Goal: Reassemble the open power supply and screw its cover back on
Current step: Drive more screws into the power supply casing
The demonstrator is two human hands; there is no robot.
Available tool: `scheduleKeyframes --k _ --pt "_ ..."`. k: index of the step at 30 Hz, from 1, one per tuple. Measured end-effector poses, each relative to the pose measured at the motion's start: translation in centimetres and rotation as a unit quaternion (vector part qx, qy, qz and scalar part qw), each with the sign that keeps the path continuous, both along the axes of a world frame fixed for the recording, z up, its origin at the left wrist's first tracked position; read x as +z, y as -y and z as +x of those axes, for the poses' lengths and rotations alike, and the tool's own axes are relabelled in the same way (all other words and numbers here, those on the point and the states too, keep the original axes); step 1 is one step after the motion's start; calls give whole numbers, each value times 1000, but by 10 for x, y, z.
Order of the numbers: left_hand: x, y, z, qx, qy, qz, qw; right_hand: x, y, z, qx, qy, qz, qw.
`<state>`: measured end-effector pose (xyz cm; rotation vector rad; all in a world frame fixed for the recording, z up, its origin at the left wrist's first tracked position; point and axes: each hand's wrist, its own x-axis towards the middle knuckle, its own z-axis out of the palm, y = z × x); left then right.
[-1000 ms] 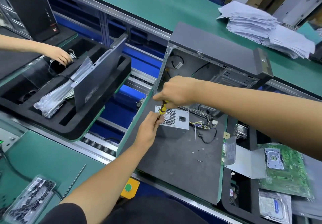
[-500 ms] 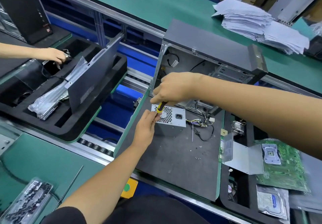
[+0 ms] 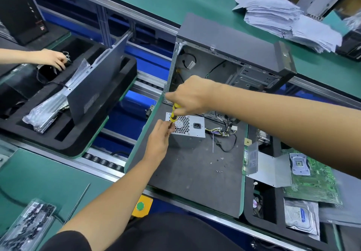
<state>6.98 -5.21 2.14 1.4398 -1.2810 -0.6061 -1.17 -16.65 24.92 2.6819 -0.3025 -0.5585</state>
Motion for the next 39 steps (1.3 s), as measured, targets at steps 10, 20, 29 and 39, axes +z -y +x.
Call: scheduleKeyframes --k 10,20,29,39 --pt "-5 1 6 -20 -21 18 999 1 2 1 49 -10 41 998" --pt "-10 2 5 0 -13 52 999 -12 -1 -3 -22 24 -15 999" --pt "-10 6 8 -4 -51 23 998 -5 6 -6 110 -3 58 992" --pt "-11 2 6 36 -61 -16 997 -23 -4 -6 -52 28 -6 998"
